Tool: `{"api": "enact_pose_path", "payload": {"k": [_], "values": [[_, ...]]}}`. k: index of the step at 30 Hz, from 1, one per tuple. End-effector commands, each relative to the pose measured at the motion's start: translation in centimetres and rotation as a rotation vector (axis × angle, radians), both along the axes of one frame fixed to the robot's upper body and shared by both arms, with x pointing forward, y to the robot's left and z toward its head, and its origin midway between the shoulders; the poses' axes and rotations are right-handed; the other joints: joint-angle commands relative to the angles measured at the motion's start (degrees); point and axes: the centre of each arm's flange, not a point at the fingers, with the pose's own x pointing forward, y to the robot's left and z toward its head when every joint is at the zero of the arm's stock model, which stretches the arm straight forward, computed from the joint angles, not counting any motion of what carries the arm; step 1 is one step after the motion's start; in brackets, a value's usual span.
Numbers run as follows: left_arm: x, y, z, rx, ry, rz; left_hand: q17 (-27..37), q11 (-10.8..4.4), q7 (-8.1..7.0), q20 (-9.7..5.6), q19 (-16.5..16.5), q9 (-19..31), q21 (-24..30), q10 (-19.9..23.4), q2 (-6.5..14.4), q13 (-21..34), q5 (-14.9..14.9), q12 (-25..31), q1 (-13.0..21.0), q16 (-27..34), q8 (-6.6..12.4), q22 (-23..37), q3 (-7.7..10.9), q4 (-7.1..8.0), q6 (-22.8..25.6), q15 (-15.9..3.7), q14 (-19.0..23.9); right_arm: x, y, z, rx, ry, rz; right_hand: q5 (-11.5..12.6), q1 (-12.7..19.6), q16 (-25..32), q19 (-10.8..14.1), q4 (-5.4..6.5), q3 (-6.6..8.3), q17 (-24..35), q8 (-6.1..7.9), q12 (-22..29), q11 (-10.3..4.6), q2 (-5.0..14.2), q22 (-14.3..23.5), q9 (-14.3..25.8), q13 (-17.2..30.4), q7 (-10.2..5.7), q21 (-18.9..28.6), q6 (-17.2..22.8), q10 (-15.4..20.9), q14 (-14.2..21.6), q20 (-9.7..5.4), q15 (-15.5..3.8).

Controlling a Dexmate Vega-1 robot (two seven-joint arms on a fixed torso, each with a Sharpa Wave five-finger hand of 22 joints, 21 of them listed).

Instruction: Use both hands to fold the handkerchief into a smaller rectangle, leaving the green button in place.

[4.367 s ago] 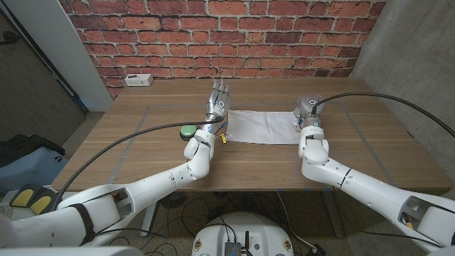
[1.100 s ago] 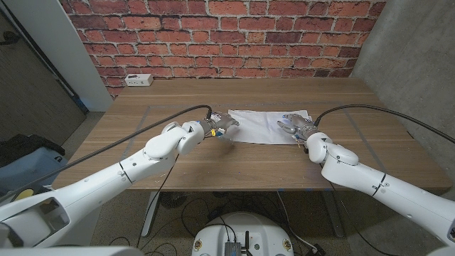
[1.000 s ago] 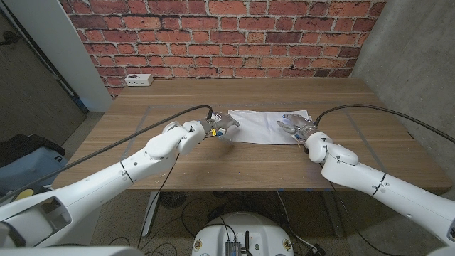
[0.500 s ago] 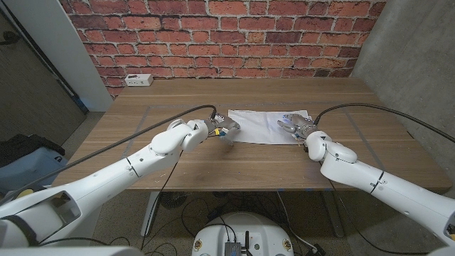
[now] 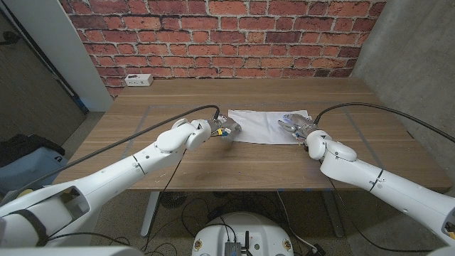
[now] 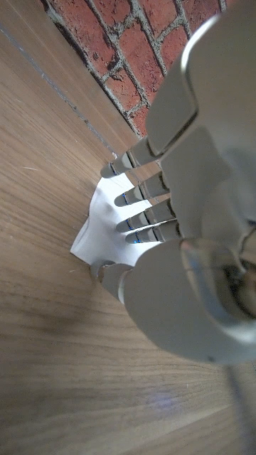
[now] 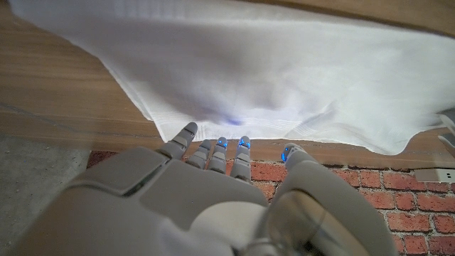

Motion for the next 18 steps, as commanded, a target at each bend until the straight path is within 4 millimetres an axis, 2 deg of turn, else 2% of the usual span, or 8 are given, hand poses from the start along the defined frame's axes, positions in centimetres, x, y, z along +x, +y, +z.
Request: {"api": "enact_pose_path", "payload": {"k": [1,4,7,8,9,11,15,18], "values": [[1.43,-0.72,-1.17,0.003,0.035,-0.016,0.3,0.05,-0.35,-0.48,1.6,0.3,0.8,2.6,0.8,0.2,-1.0,0.7,2.4,0.9,0.42,0.4,1.04,0.13,3.0,-5.14,3.9,0.18,-0.2,0.07,-0.003,0.006,-0.003,-0.1,-0.2,0.2,0.0,-0.19,0.2,0.1,0.36,0.3,0.0,0.34,0.1,0.1,0.0,0.19,-0.2,0.8,0.6,0.2,0.36,-1.76],[1.86,-1.03,-1.55,-0.004,0.055,-0.023,0.2,0.3,-0.2,-0.7,3.2,0.4,1.6,7.5,4.7,0.3,-3.3,1.2,6.2,1.0,1.64,0.7,3.42,0.22,9.8,-6.5,8.6,0.23,-0.25,0.15,-0.003,0.008,-0.002,-0.1,-0.2,0.2,0.0,-0.17,0.21,0.1,0.36,0.3,0.06,0.34,0.1,0.1,0.0,0.13,-0.2,0.9,0.7,0.3,0.37,-1.74],[2.03,-1.19,-1.75,-0.006,0.043,-0.028,-0.1,0.33,-0.05,-0.99,4.2,0.5,2.5,15.0,6.6,0.3,-4.1,2.6,8.0,-0.3,3.04,1.0,5.42,0.27,17.9,-6.89,10.8,0.27,-0.23,0.16,-0.001,0.011,0.001,-0.1,-0.2,0.2,0.1,-0.19,0.22,0.0,0.36,0.3,0.14,0.34,0.1,0.1,0.0,0.13,-0.3,0.9,0.7,0.3,0.37,-1.73],[2.01,-1.21,-1.8,-0.005,0.031,-0.032,-0.1,-0.23,0.37,-1.12,4.4,0.6,2.8,17.5,7.3,0.4,-4.1,3.1,8.5,-0.5,3.41,1.0,6.26,0.41,20.2,-7.31,11.7,0.29,-0.2,0.13,-0.004,0.013,0.002,-0.1,-0.3,0.2,0.1,-0.19,0.22,0.0,0.35,0.3,0.14,0.34,0.1,0.1,0.0,0.13,-0.3,0.9,0.7,0.3,0.38,-1.73],[1.98,-1.23,-1.83,-0.007,0.018,-0.035,-0.2,0.31,0.41,-1.34,4.6,0.7,3.1,20.1,7.7,0.4,-4.0,3.6,8.7,-0.9,3.82,1.1,6.96,0.55,22.6,-7.41,12.2,0.32,-0.17,0.1,-0.007,0.016,0.0,-0.1,-0.2,0.2,0.2,-0.22,0.25,0.0,0.35,0.4,0.19,0.35,0.1,0.1,0.0,0.17,-0.3,1.0,0.8,0.3,0.48,-1.66],[1.88,-1.21,-1.86,-0.011,-0.014,-0.047,-0.2,-0.17,0.82,-1.98,5.1,0.8,3.8,25.2,8.4,0.5,-4.1,4.6,8.9,-1.2,4.97,1.3,8.25,0.9,28.2,-7.98,13.5,0.37,-0.14,0.02,-0.009,0.024,0.002,-0.1,-0.2,0.3,0.4,-0.23,0.26,0.0,0.4,0.4,0.2,0.33,0.1,0.1,0.0,0.16,-0.2,1.2,0.8,0.4,0.58,-1.69],[1.49,-0.97,-1.86,0.001,-0.113,-0.064,-0.2,0.01,0.78,-2.2,5.4,1.0,4.4,28.2,8.9,0.6,-4.1,4.9,9.2,-1.5,5.57,1.4,9.75,1.25,31.8,-8.38,14.2,0.39,-0.05,-0.03,-0.021,0.033,0.001,-0.1,-0.3,0.4,0.8,-0.24,0.34,-0.1,0.66,0.5,0.23,0.28,0.1,0.1,0.0,0.36,-0.2,2.0,1.2,0.7,0.64,-1.75],[1.16,-0.91,-1.61,0.013,-0.183,-0.08,-0.2,0.16,-0.02,-2.26,5.5,1.1,4.7,29.4,8.9,0.7,-4.1,4.9,9.1,-1.6,5.81,1.5,10.41,1.48,33.2,-8.67,14.6,0.38,0.04,-0.06,-0.029,0.037,0.002,-0.1,-0.3,0.6,1.0,-0.26,0.45,-0.2,0.77,0.7,0.47,0.26,0.1,0.1,0.0,0.55,-0.2,2.5,1.7,1.4,0.8,-1.81]]}}
